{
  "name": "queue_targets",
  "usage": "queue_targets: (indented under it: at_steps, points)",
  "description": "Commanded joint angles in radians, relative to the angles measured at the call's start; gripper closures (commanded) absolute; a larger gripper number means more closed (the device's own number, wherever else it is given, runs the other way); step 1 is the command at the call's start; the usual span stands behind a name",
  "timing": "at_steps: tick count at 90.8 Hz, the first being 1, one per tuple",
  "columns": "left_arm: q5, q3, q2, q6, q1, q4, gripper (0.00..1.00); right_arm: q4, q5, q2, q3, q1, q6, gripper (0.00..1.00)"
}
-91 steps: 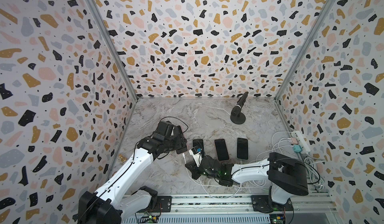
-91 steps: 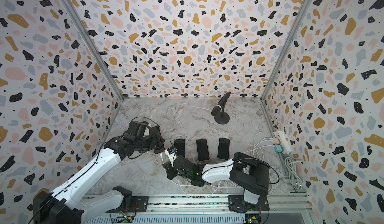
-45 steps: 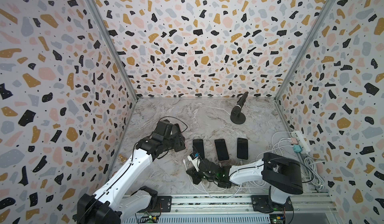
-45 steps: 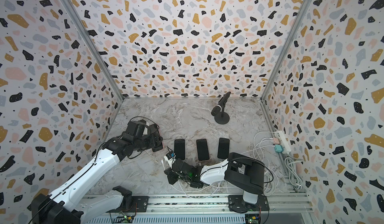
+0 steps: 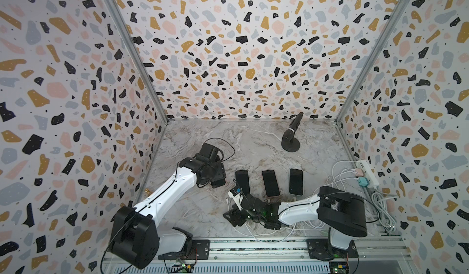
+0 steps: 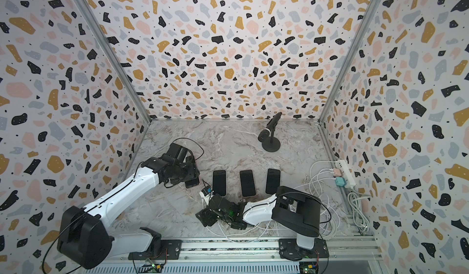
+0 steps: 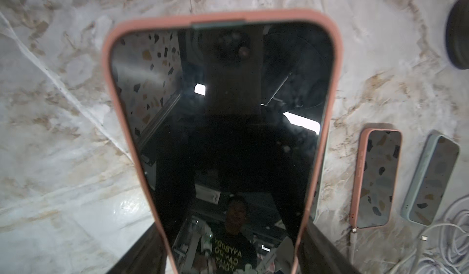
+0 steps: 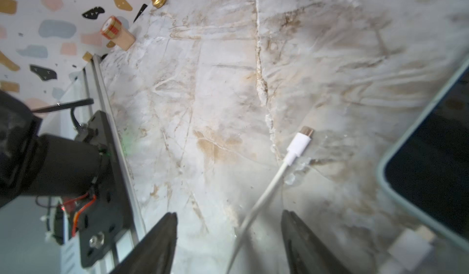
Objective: Unplug the charging cable from the phone
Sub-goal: Remove the charging cable from the phone, then place the phone at the center of the board.
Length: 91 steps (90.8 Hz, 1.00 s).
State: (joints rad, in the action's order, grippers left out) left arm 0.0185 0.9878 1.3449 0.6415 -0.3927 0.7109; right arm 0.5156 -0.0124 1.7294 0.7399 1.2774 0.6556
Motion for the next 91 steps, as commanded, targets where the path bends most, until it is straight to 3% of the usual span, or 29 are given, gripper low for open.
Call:
queue_targets:
  at_steps: [1,22,44,64,69,72,74,76,78,91]
  points:
    - [-0.027,0.079,0.072,-0.032,0.007,0.029,0.96,-0.06,-0.093,-0.11,-0.037,-0.025,0.016,0.06]
    - [-0.078,0.124,0.244,-0.071,0.009,0.04,0.97,-0.417,-0.326,-0.376,-0.055,-0.061,0.063,0.02]
    - [-0.057,0.104,0.368,-0.07,0.031,0.006,0.97,-0.722,-0.44,-0.724,-0.083,-0.108,0.087,0.0]
    - [-0.076,0.083,0.408,-0.054,0.035,0.005,0.88,-0.924,-0.524,-1.028,-0.131,-0.153,0.08,0.0]
    - [-0.064,0.073,0.415,-0.052,0.034,-0.003,0.76,-0.981,-0.535,-1.08,-0.133,-0.173,0.088,0.0]
    - [-0.058,0.069,0.42,-0.05,0.035,-0.002,0.59,-1.017,-0.536,-1.101,-0.13,-0.188,0.093,0.0]
    - [-0.058,0.067,0.423,-0.046,0.035,-0.001,0.43,-1.035,-0.537,-1.111,-0.125,-0.196,0.096,0.0]
    - [-0.056,0.064,0.424,-0.044,0.035,0.0,0.14,-1.064,-0.537,-1.119,-0.117,-0.198,0.099,0.0]
    - [-0.056,0.061,0.425,-0.042,0.035,0.001,0.03,-1.091,-0.537,-1.122,-0.107,-0.234,0.102,0.0]
    - [-0.099,0.062,0.392,-0.035,0.035,0.031,0.0,-1.258,-0.512,-1.103,-0.014,-0.377,0.108,0.0]
